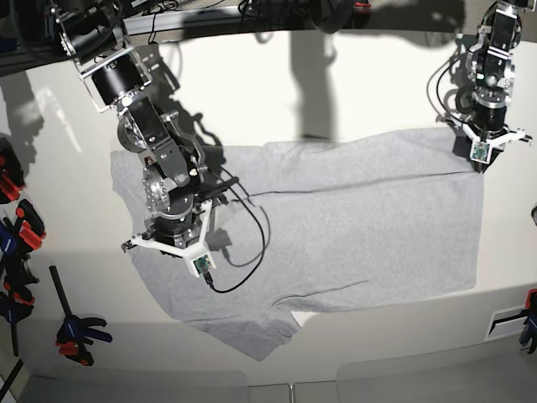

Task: Fold the T-shirt properly

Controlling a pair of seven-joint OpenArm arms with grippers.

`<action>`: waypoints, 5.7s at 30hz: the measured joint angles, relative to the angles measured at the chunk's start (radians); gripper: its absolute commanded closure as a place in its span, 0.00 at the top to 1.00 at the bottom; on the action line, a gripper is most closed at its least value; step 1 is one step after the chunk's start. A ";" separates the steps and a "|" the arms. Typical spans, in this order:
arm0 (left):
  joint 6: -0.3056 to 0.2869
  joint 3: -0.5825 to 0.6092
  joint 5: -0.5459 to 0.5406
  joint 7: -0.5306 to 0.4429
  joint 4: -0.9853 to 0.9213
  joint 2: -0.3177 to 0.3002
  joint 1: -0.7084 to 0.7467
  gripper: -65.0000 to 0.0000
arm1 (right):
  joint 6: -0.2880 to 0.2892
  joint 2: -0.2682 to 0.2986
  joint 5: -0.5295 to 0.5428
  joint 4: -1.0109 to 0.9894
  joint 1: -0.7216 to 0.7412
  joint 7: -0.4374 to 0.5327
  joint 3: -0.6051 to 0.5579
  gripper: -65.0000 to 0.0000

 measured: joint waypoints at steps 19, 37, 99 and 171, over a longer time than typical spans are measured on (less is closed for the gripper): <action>-0.002 0.000 0.000 -0.185 -0.040 -0.001 -0.018 0.00 | 0.158 -0.009 0.016 0.000 0.000 0.153 0.000 0.00; -0.003 0.000 0.000 -0.184 -0.040 0.000 -0.018 0.00 | -0.032 -0.100 -0.044 -0.060 0.003 0.116 0.145 0.45; -0.081 -0.011 -0.138 0.217 0.071 0.176 0.110 0.23 | 0.312 0.069 0.436 -0.029 -0.500 0.294 0.470 0.44; -0.406 -0.171 -0.215 0.323 0.360 0.343 0.512 0.23 | 0.348 0.171 0.352 0.244 -0.855 0.223 0.569 0.44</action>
